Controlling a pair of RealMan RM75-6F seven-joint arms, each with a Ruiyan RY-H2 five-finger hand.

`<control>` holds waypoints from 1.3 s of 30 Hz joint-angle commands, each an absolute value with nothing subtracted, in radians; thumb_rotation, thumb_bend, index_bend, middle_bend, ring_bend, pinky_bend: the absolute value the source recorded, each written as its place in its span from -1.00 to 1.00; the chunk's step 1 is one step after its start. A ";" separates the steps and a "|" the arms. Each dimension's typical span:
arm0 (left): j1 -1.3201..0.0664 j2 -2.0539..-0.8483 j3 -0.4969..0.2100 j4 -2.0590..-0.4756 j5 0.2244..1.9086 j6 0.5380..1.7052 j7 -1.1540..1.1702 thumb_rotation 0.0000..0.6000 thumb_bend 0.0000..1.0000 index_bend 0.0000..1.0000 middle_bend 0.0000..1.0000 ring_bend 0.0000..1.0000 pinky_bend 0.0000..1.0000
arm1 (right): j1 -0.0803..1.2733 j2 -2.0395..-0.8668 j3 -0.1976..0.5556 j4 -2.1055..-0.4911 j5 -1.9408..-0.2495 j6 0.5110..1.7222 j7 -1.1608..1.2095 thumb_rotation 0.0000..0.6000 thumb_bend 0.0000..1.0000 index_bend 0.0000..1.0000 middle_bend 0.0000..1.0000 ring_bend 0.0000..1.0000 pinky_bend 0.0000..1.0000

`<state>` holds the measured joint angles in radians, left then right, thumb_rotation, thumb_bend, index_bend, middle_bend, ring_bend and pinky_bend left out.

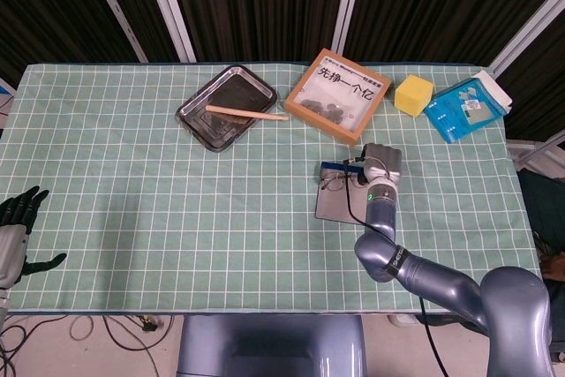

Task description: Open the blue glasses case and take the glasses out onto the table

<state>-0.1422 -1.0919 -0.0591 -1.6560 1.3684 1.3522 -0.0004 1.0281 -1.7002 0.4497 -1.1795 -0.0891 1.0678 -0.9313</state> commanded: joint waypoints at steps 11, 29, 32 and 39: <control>-0.146 -1.093 -0.061 -1.656 1.359 1.342 0.001 1.00 -0.93 -1.00 -1.00 -1.00 -1.00 | 1.039 -1.728 0.471 -1.134 -0.066 1.046 -0.937 1.00 -0.15 -0.13 0.91 0.97 1.00; -0.147 -1.092 -0.062 -1.659 1.352 1.338 0.002 1.00 -0.93 -1.00 -1.00 -1.00 -1.00 | 1.043 -1.750 0.483 -1.108 -0.052 1.030 -0.946 1.00 -0.07 -0.13 0.91 0.97 1.00; -0.148 -1.092 -0.063 -1.659 1.351 1.337 0.002 1.00 -0.93 -1.00 -1.00 -1.00 -1.00 | 1.045 -1.754 0.483 -1.101 -0.051 1.028 -0.948 1.00 -0.07 -0.13 0.91 0.97 1.00; -0.148 -1.092 -0.063 -1.660 1.349 1.336 0.002 1.00 -0.93 -1.00 -1.00 -1.00 -1.00 | 1.045 -1.762 0.486 -1.088 -0.048 1.022 -0.952 1.00 -0.04 -0.11 0.91 0.97 1.00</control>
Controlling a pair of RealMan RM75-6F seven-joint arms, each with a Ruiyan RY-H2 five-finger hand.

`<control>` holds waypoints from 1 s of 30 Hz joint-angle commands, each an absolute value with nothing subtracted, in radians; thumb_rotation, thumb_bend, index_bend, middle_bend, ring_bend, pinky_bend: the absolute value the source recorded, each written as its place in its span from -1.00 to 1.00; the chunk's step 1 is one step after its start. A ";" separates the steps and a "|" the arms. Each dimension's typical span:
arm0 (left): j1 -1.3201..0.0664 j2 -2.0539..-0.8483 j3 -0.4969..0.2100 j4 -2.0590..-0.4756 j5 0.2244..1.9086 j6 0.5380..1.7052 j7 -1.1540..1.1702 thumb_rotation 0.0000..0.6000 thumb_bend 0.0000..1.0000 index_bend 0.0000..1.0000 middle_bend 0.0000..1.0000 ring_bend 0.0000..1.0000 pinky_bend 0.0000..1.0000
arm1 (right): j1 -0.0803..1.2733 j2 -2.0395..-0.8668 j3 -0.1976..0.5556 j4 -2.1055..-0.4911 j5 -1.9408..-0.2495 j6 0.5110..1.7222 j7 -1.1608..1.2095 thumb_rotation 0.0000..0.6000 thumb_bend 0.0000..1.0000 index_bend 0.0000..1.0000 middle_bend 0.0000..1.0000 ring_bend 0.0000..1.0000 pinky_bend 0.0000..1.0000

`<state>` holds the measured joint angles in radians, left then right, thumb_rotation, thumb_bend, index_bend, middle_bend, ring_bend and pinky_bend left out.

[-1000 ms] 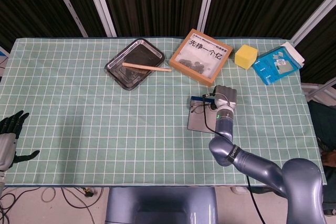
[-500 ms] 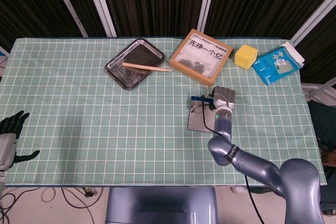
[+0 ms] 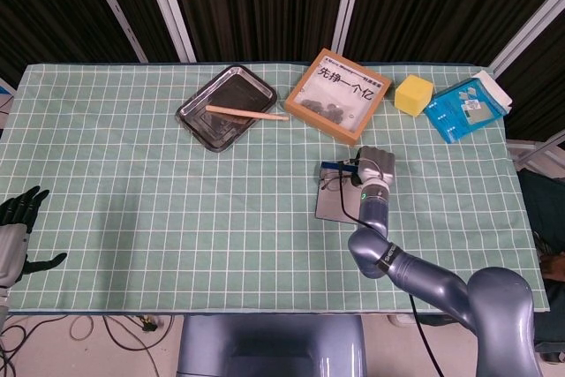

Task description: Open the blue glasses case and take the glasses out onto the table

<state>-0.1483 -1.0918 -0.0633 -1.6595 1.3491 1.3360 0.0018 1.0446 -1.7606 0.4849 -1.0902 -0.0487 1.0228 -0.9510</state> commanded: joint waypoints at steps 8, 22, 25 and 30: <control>-0.148 -1.091 -0.064 -1.660 1.348 1.336 0.001 1.00 -0.93 -1.00 -1.00 -1.00 -1.00 | 1.044 -1.769 0.489 -1.078 -0.047 1.019 -0.955 1.00 0.02 -0.05 0.91 0.97 1.00; -0.149 -1.091 -0.065 -1.661 1.345 1.333 -0.002 1.00 -0.93 -1.00 -1.00 -1.00 -1.00 | 1.042 -1.772 0.499 -1.074 -0.061 1.011 -0.944 1.00 0.06 0.11 0.92 0.97 1.00; -0.149 -1.091 -0.065 -1.662 1.346 1.334 -0.002 1.00 -0.93 -1.00 -1.00 -1.00 -1.00 | 1.041 -1.768 0.503 -1.082 -0.070 1.013 -0.935 1.00 0.06 0.12 0.92 0.97 1.00; -0.149 -1.090 -0.064 -1.662 1.347 1.335 -0.005 1.00 -0.93 -1.00 -1.00 -1.00 -1.00 | 1.036 -1.764 0.509 -1.094 -0.082 1.018 -0.916 1.00 0.06 0.15 0.92 0.97 1.00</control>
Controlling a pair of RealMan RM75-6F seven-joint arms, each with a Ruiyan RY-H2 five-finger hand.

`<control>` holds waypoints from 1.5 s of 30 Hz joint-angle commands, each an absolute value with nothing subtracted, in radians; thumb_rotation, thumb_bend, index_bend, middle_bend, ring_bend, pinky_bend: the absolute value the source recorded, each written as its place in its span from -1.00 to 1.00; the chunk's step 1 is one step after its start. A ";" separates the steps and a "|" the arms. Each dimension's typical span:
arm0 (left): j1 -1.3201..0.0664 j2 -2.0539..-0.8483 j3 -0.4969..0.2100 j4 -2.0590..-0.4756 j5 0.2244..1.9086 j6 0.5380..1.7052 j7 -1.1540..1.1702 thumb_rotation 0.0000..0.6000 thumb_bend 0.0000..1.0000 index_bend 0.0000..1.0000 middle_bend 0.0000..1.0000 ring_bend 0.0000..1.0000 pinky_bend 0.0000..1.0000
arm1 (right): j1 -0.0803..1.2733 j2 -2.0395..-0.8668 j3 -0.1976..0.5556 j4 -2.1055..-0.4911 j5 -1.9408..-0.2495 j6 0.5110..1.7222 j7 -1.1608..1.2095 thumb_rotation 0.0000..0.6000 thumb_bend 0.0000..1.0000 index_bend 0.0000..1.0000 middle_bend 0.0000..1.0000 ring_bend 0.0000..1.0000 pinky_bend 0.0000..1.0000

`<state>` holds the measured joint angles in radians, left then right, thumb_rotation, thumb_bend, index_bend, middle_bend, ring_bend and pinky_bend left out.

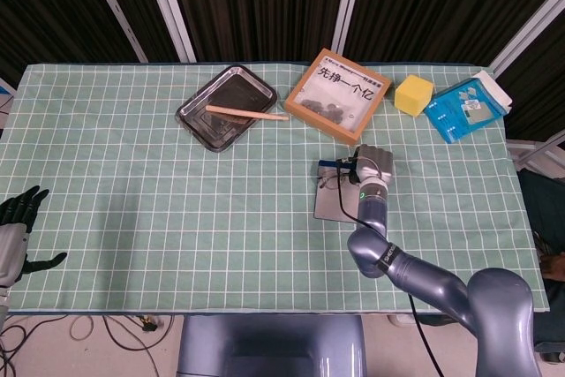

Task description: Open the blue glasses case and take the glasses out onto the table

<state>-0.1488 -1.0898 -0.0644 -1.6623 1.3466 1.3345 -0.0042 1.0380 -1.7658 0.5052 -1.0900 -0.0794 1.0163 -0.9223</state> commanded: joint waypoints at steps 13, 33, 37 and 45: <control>-0.148 -1.089 -0.063 -1.663 1.351 1.337 -0.006 1.00 -0.93 -1.00 -1.00 -1.00 -1.00 | 1.005 -1.751 0.538 -1.146 -0.148 1.028 -0.791 1.00 0.06 0.18 0.92 0.97 1.00; -0.145 -1.092 -0.062 -1.661 1.359 1.348 -0.002 1.00 -0.93 -1.00 -1.00 -1.00 -1.00 | 0.950 -1.768 0.566 -1.206 -0.297 1.059 -0.539 1.00 0.06 0.20 0.92 0.97 1.00; -0.145 -1.092 -0.063 -1.661 1.359 1.349 -0.002 1.00 -0.93 -1.00 -1.00 -1.00 -1.00 | 0.941 -1.778 0.570 -1.205 -0.324 1.069 -0.496 1.00 0.06 0.20 0.92 0.97 1.00; -0.144 -1.092 -0.062 -1.661 1.362 1.351 -0.002 1.00 -0.93 -1.00 -1.00 -1.00 -1.00 | 0.921 -1.815 0.560 -1.182 -0.445 1.112 -0.381 1.00 0.06 0.20 0.92 0.97 1.00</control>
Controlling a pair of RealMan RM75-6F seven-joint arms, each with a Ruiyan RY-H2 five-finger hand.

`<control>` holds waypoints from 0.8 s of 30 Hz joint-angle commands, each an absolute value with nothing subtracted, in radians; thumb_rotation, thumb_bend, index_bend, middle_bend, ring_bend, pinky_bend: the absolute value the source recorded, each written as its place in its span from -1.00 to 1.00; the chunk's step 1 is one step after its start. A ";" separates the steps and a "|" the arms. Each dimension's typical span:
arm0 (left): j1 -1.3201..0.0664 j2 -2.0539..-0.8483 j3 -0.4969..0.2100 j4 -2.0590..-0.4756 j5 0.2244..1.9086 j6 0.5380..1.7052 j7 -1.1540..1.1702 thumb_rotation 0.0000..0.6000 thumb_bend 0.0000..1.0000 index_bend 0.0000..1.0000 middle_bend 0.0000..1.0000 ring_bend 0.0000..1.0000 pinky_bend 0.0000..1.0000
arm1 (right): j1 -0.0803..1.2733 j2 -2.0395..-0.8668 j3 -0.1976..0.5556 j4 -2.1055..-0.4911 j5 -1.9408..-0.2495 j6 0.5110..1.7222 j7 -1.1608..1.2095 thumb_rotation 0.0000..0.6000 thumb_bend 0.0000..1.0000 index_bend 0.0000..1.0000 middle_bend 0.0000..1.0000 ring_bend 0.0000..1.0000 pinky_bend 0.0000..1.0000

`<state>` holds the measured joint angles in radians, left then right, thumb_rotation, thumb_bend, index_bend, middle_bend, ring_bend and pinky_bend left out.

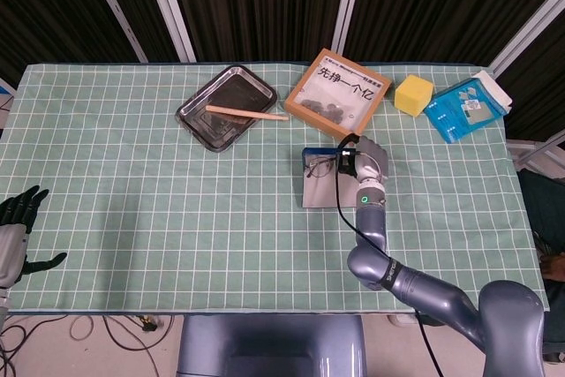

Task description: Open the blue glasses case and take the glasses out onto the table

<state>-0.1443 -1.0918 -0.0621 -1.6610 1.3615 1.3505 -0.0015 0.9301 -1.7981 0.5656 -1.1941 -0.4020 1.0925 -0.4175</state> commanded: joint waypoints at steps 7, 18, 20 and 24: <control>-0.144 -1.092 -0.062 -1.660 1.364 1.353 -0.004 1.00 -0.93 -1.00 -1.00 -1.00 -1.00 | 0.907 -1.847 0.542 -1.155 -0.520 1.131 -0.328 1.00 0.06 0.20 0.92 0.97 1.00; -0.144 -1.090 -0.062 -1.661 1.365 1.352 -0.008 1.00 -0.93 -1.00 -1.00 -1.00 -1.00 | 0.891 -1.891 0.523 -1.106 -0.607 1.148 -0.276 1.00 0.06 0.21 0.92 0.97 1.00; -0.144 -1.090 -0.062 -1.661 1.365 1.351 -0.008 1.00 -0.93 -1.00 -1.00 -1.00 -1.00 | 0.889 -1.900 0.518 -1.090 -0.626 1.152 -0.267 1.00 0.06 0.21 0.92 0.97 1.00; -0.144 -1.090 -0.062 -1.661 1.364 1.350 -0.009 1.00 -0.93 -1.00 -1.00 -1.00 -1.00 | 0.884 -1.920 0.507 -1.057 -0.672 1.162 -0.243 1.00 0.06 0.21 0.92 0.97 1.00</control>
